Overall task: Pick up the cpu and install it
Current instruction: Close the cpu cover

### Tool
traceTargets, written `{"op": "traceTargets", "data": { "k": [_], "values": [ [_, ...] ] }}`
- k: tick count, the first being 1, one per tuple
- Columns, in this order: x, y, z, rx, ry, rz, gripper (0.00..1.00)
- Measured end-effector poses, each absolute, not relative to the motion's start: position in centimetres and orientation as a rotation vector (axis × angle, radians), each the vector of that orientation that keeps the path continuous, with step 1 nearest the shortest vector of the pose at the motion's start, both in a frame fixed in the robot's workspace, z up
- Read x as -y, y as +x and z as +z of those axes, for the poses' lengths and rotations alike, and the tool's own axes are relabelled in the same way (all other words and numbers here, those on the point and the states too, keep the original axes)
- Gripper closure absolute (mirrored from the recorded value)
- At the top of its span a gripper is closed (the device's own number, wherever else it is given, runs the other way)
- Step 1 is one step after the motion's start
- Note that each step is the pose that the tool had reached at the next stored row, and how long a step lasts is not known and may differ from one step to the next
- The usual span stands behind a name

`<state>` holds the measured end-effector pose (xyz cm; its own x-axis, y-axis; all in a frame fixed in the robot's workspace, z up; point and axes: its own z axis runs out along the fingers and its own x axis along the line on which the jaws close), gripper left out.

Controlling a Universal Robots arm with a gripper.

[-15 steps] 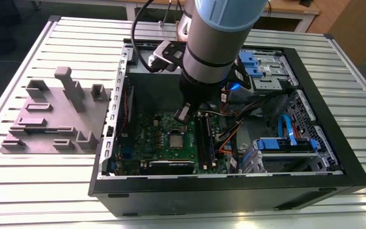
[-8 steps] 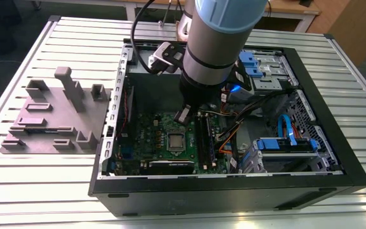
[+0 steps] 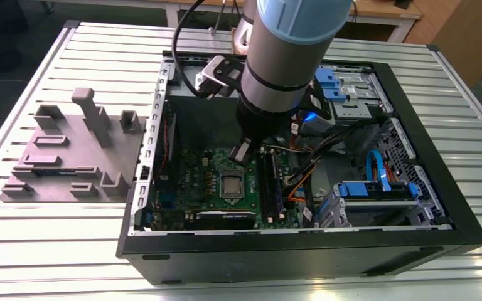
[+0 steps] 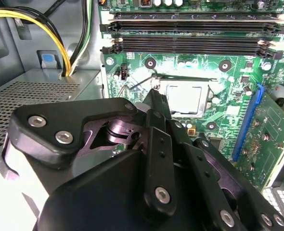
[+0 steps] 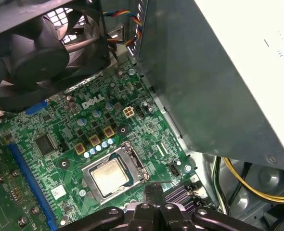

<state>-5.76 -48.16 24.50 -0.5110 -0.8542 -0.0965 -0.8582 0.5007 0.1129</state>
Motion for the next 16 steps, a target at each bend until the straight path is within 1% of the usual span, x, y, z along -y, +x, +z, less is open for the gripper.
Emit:
{"op": "traceTargets", "data": {
  "k": [16],
  "values": [
    [49.2, -7.3, 24.1, -2.71, -1.55, 0.19, 0.89]
  ]
}}
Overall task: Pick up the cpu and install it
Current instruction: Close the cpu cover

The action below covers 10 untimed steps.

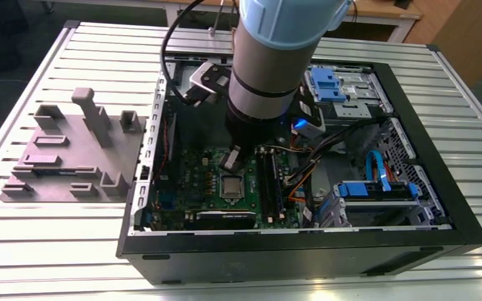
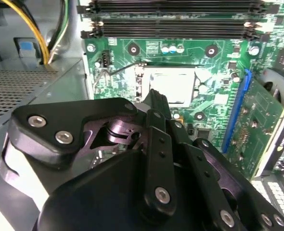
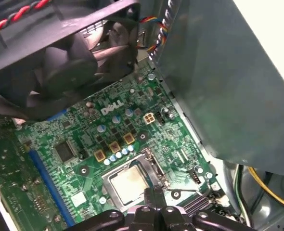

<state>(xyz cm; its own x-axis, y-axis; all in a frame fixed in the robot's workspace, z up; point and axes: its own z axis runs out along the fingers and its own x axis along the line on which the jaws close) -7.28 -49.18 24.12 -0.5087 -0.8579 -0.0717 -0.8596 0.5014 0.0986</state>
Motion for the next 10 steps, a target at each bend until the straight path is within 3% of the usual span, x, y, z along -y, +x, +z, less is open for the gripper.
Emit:
{"op": "traceTargets", "data": {
  "k": [10],
  "values": [
    [49.31, -7.63, 24.11, -2.71, -1.55, 0.19, 0.89]
  ]
}}
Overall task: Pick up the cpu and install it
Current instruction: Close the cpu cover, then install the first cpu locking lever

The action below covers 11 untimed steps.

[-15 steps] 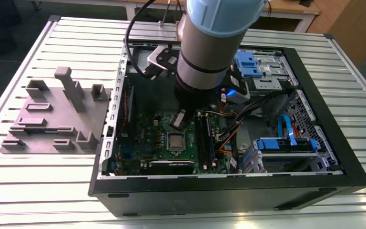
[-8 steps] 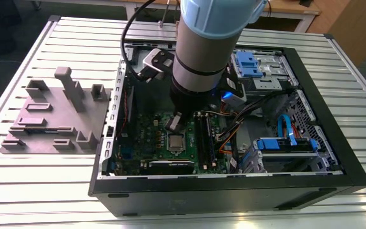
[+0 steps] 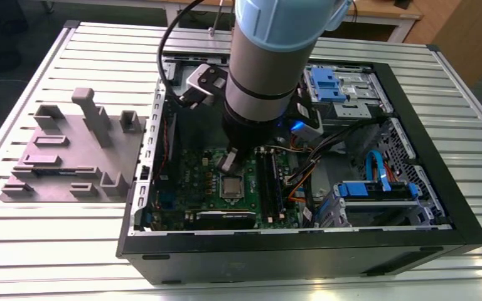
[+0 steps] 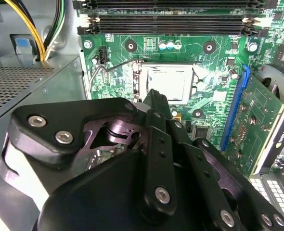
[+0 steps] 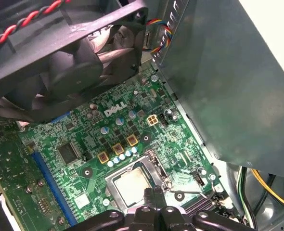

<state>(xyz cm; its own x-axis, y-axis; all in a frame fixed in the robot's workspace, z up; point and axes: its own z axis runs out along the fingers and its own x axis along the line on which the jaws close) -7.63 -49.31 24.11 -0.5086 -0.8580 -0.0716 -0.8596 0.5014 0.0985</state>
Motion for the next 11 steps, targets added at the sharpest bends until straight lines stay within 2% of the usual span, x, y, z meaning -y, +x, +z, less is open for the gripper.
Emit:
{"op": "traceTargets", "data": {
  "k": [11],
  "values": [
    [49.4, -7.92, 24.1, -2.71, -1.55, 0.19, 0.89]
  ]
}}
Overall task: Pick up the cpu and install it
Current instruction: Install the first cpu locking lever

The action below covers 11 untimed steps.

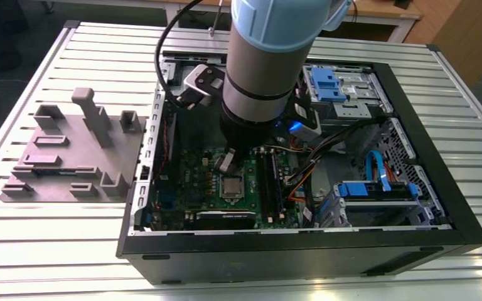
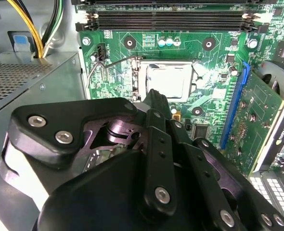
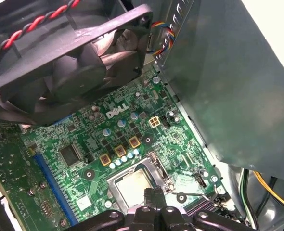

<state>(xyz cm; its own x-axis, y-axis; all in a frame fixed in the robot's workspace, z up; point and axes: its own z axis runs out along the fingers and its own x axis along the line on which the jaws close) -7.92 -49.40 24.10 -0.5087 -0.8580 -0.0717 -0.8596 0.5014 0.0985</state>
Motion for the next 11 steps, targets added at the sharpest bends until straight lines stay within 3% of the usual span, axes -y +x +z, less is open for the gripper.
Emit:
{"op": "traceTargets", "data": {
  "k": [11],
  "values": [
    [49.49, -8.2, 24.1, -2.71, -1.55, 0.19, 0.89]
  ]
}}
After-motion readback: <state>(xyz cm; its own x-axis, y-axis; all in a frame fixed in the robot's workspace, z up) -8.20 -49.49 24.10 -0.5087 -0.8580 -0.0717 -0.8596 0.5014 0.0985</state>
